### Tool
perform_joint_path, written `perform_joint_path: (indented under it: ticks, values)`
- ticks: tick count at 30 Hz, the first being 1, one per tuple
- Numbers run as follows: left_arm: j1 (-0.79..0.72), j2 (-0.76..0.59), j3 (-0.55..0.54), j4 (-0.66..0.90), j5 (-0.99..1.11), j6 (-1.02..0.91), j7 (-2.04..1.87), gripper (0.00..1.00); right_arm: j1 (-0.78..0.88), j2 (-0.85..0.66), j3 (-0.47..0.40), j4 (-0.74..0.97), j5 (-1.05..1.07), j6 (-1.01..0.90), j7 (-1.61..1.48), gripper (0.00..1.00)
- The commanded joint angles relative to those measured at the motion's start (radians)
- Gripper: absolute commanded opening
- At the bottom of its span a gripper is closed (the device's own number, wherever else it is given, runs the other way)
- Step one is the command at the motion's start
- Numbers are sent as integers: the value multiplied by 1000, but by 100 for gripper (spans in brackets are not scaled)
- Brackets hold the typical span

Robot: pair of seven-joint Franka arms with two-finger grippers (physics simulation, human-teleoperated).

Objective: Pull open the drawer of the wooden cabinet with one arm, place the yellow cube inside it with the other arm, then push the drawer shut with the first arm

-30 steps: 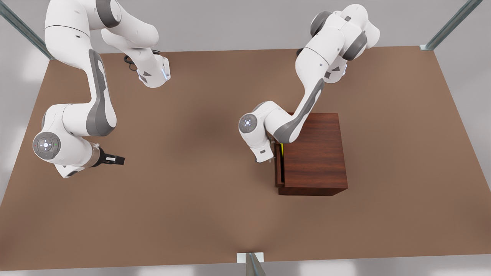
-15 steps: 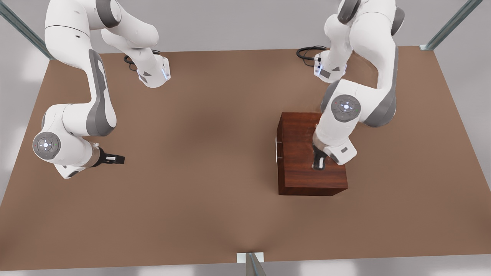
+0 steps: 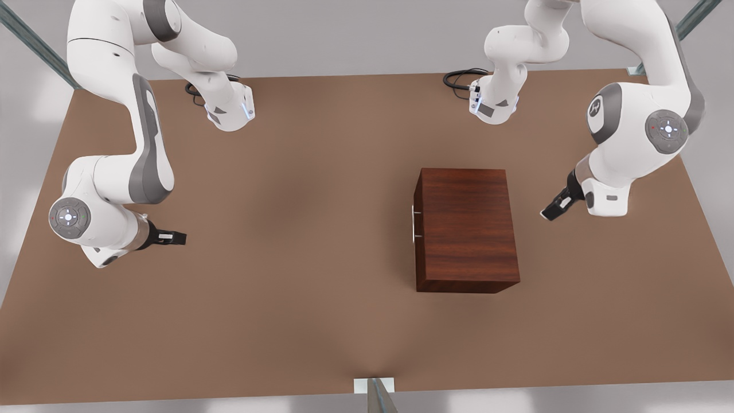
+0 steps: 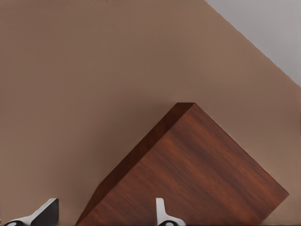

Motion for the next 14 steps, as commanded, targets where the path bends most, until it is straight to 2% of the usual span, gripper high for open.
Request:
perform_joint_path:
  ticks: [1, 14]
  values:
    - [1, 0, 0, 2, -7, 30, 784, 100, -1, 6, 0, 1, -13, 5, -3, 100]
    - [0, 2, 0, 3, -1, 30, 785, 100, 18, 17, 6, 40, -24, -74, 24, 100]
